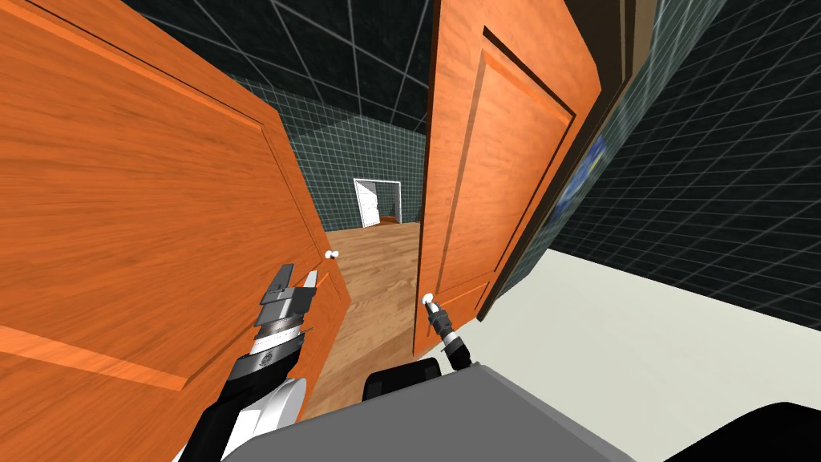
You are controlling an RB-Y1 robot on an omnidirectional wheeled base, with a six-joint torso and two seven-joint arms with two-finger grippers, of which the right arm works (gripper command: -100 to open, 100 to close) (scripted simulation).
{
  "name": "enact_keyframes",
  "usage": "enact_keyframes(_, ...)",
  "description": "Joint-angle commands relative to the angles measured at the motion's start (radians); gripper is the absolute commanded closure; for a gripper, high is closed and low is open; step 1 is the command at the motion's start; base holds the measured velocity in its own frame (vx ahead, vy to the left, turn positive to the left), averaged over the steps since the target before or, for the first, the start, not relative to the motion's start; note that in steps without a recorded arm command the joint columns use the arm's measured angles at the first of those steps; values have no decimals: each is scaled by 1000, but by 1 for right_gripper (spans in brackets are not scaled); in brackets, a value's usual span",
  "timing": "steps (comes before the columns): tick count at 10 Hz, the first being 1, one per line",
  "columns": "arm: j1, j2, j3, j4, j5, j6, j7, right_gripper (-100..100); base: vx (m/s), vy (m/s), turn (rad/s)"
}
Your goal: Push the door open
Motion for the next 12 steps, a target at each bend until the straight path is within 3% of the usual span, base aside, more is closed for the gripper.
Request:
enact_keyframes(1,-22,-15,-22,13,-33,-7,-42,100,26,17,50)
enact_keyframes(5,-37,-25,-29,26,-102,-9,-144,100,37,3,62)
enact_keyframes(6,-37,-25,-29,26,-102,-9,-159,100,35,-4,13)
enact_keyframes(8,-47,-32,-35,35,-150,-11,-224,100,39,-7,56)
enact_keyframes(9,-69,-31,-33,56,-100,-23,-164,-100,-32,5,-228)
enact_keyframes(10,-69,-31,-33,56,-100,-23,-164,-100,-64,37,-143)
enact_keyframes(12,-99,-34,-36,87,-51,-28,-111,-100,-74,34,-202)
